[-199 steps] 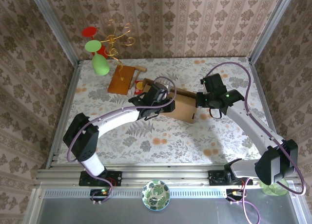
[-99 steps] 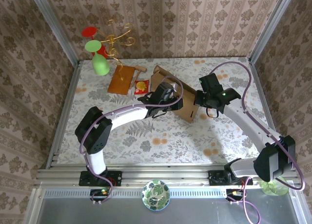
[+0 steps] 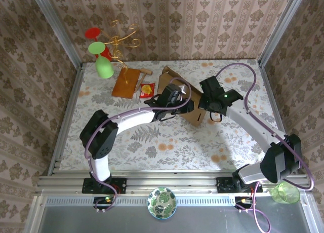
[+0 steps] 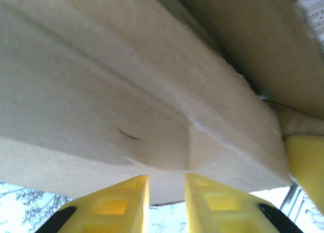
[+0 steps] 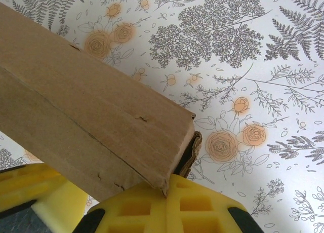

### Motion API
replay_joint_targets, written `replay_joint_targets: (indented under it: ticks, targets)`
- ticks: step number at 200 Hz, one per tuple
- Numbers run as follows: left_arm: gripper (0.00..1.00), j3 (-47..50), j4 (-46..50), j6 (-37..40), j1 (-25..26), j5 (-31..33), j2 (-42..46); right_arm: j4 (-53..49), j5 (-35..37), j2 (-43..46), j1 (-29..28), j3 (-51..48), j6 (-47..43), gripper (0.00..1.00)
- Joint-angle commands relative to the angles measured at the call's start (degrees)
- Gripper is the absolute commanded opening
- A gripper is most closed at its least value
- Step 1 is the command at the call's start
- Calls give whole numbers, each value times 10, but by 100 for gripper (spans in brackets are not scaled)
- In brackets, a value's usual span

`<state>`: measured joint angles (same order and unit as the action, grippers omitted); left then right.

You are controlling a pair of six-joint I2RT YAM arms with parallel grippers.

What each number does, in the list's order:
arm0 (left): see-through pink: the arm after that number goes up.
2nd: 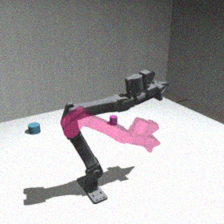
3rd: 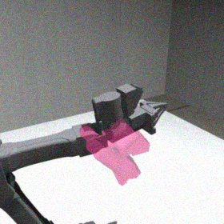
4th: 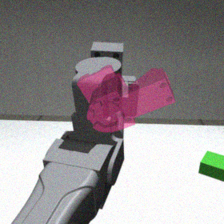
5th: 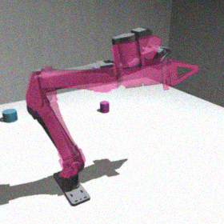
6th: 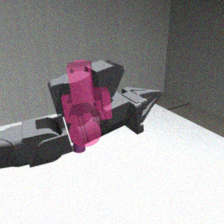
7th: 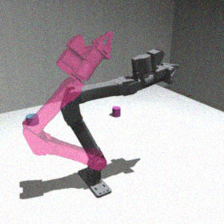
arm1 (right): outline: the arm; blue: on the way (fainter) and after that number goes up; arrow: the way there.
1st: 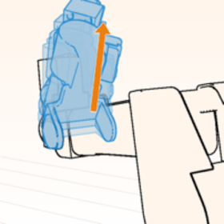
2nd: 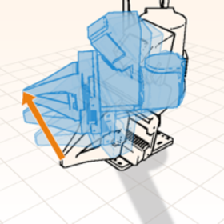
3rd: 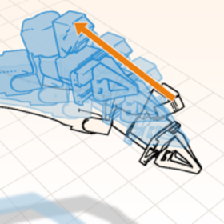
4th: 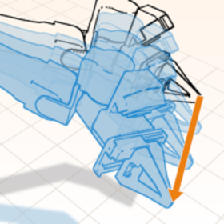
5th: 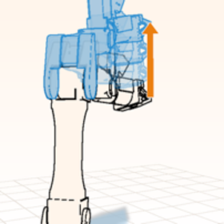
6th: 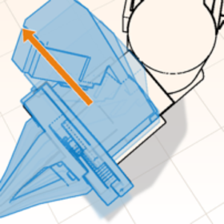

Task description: Fold the paper box

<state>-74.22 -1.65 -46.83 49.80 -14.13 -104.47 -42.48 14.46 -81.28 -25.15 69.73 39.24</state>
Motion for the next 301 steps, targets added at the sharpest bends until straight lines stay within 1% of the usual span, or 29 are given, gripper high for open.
replay_joint_targets:
  ticks: [1, 15, 19, 39, 61, 71, 99, 114, 126, 135, 143, 153, 160, 170, 178, 185, 197, 199, 205, 215, 235, 246, 252, 263, 269, 270, 284, 290, 301]
  targets:
    - [29, 0, 29, -39, -25, -21, 79, -20, -7, -6, -8, -16, 3, 0]
    - [32, 0, 62, -48, -39, -7, 113, -14, -10, -9, -9, -13, 0, 0]
    - [36, -2, 79, -49, -44, 0, 124, -12, -9, -9, -9, -13, -1, 0]
    - [43, -42, 178, -59, -72, 59, 157, -6, -6, -10, -14, -14, -8, 0]
    - [47, -104, 306, -114, -116, 85, 153, 9, -10, -4, -17, -20, -17, 0]
    - [48, -121, 359, -153, -129, 100, 152, 12, -8, -2, -21, -23, -21, 0]
    - [50, -127, 417, -227, -146, 135, 171, 26, -8, 1, -30, -32, -30, 0]
    - [53, -135, 440, -237, -169, 141, 175, 32, -7, 2, -33, -38, -36, 0]
    - [54, -145, 434, -204, -187, 138, 173, 38, -7, 4, -35, -41, -40, 0]
    - [52, -154, 419, -152, -201, 129, 168, 40, -7, 5, -35, -43, -43, 0]
    - [50, -172, 422, -85, -211, 117, 154, 42, -8, 6, -37, -44, -47, 0]
    - [49, -209, 466, -8, -222, 122, 132, 45, -9, 6, -37, -45, -49, 0]
    - [49, -225, 482, 68, -223, 123, 120, 45, -10, 7, -37, -45, -52, 0]
    - [49, -231, 488, 165, -226, 104, 109, 47, -13, 6, -37, -45, -55, 0]
    - [52, -232, 490, 229, -229, 85, 104, 48, -14, 6, -38, -45, -57, 0]
    - [56, -235, 499, 262, -230, 88, 100, 49, -15, 7, -38, -45, -60, 0]
    - [58, -251, 519, 261, -233, 100, 87, 51, -15, 10, -39, -46, -64, 0]
    - [58, -255, 523, 255, -245, 98, 85, 52, -16, 11, -39, -47, -66, 0]
    - [57, -268, 529, 233, -256, 92, 81, 53, -17, 11, -39, -48, -69, 0]
    - [55, -285, 537, 181, -260, 97, 77, 60, -20, 12, -40, -52, -74, 0]
    - [56, -318, 578, 76, -249, 133, 73, 74, -23, 33, -41, -62, -89, 0]
    - [56, -327, 616, 11, -247, 168, 78, 82, -22, 39, -44, -68, -101, 0]
    - [56, -324, 620, -9, -246, 172, 85, 87, -22, 42, -45, -71, -109, 0]
    - [56, -307, 585, 2, -241, 163, 100, 99, -26, 50, -47, -81, -124, 0]
    - [55, -297, 566, 26, -240, 169, 110, 107, -29, 55, -48, -87, -133, 0]
    - [55, -296, 561, 28, -232, 170, 112, 108, -30, 55, -48, -89, -135, 0]
    - [52, -262, 506, 127, -212, 163, 137, 114, -31, 63, -49, -99, -153, 0]
    - [53, -251, 503, 150, -212, 166, 146, 114, -33, 66, -49, -103, -160, 0]
    - [53, -245, 526, 153, -224, 169, 155, 135, -36, 72, -50, -107, -175, 0]
